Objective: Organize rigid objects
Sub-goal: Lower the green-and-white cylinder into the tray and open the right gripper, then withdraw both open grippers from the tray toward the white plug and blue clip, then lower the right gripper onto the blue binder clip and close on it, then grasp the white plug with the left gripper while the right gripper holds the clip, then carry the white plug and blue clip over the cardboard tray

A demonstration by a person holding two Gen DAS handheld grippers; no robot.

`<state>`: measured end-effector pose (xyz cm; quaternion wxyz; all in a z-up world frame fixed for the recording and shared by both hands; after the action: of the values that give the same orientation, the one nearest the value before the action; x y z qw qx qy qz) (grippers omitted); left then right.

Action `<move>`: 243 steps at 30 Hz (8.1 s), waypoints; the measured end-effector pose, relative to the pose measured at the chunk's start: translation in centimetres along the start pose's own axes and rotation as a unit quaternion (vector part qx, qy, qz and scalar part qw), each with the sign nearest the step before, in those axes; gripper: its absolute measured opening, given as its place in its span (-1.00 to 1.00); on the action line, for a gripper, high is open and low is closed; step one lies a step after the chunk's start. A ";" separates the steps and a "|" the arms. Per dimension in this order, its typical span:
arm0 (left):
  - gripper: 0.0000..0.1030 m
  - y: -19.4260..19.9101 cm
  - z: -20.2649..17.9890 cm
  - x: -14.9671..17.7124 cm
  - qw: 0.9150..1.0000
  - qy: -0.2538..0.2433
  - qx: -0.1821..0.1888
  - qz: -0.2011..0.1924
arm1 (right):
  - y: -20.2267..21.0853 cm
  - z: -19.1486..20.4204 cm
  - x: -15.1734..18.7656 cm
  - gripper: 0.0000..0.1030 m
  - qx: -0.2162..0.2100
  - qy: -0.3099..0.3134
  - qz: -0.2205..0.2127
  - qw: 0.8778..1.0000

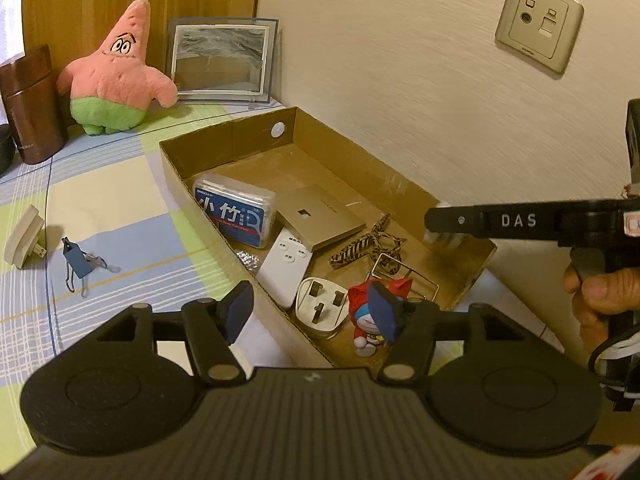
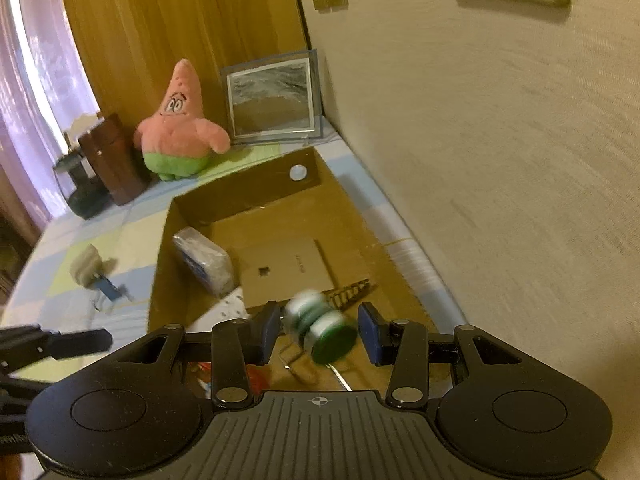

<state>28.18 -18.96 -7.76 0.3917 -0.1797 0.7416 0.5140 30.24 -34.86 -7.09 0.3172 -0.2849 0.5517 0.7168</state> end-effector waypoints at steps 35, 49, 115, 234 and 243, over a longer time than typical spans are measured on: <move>0.33 5.2 1.7 1.3 0.999 0.013 -0.028 -0.011 | 4.9 4.1 -0.7 0.15 -0.004 0.024 -0.021 0.999; 0.37 10.5 7.0 3.5 0.996 0.032 -0.074 -0.022 | 6.7 9.9 -1.0 0.19 -0.045 0.046 -0.035 0.997; 0.40 8.9 30.8 4.4 0.968 0.113 -0.218 -0.053 | -12.2 27.2 5.4 0.22 -0.159 0.173 -0.012 0.972; -0.56 4.0 25.8 3.0 0.986 0.083 -0.135 -0.054 | -11.8 25.3 3.1 -0.13 -0.111 0.167 -0.046 0.979; -0.56 6.5 23.8 4.2 0.985 0.095 -0.133 -0.049 | -8.6 24.3 4.2 -0.13 -0.103 0.170 -0.045 0.979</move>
<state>30.60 5.75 -10.87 0.3166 -0.3141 0.6910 0.5689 32.77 -8.99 -9.91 0.2198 -0.4579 0.5076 0.6959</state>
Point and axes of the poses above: each gripper's, at about its wrist camera, not at the fingertips, and y roughly against the way its jaws point, z to its left, x to its underside, the point moved 10 cm from there along -y, roughly the way its jaws point, and after that the axes turned 4 degrees about -z, right-handed, at the moved point
